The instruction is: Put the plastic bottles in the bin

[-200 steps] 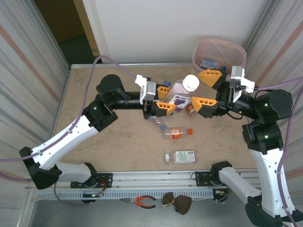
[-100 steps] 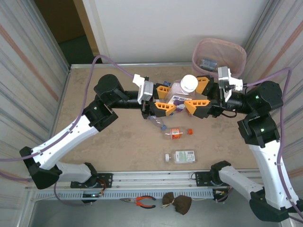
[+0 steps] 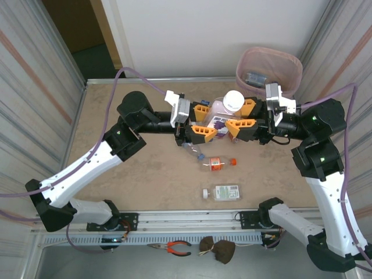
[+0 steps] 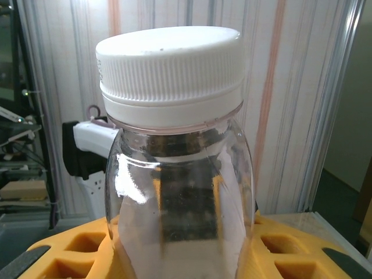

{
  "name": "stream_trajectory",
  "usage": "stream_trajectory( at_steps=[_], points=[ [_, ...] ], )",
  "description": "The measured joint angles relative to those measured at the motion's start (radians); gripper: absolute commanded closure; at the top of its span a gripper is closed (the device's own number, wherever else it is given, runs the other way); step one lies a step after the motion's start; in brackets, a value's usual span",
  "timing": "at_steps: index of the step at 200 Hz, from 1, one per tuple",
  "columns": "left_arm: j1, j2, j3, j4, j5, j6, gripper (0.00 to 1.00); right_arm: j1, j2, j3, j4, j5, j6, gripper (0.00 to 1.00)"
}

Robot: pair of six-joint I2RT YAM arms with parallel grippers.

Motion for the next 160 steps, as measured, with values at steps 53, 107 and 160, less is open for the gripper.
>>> stream_trajectory(
  at_steps=[53, 107, 160],
  points=[
    [0.015, -0.035, -0.03, 0.0, -0.077, 0.012, 0.41, -0.012, 0.01, 0.047, -0.101, 0.105, -0.059, 0.7],
    [0.048, -0.099, -0.089, -0.022, -0.138, 0.012, 0.4, -0.252, 0.101, 0.138, -0.154, 0.172, -0.08, 0.69],
    [0.053, -0.113, -0.107, -0.038, -0.149, 0.016, 0.4, -0.497, 0.312, 0.216, -0.215, 0.156, -0.092, 0.69]
  ],
)
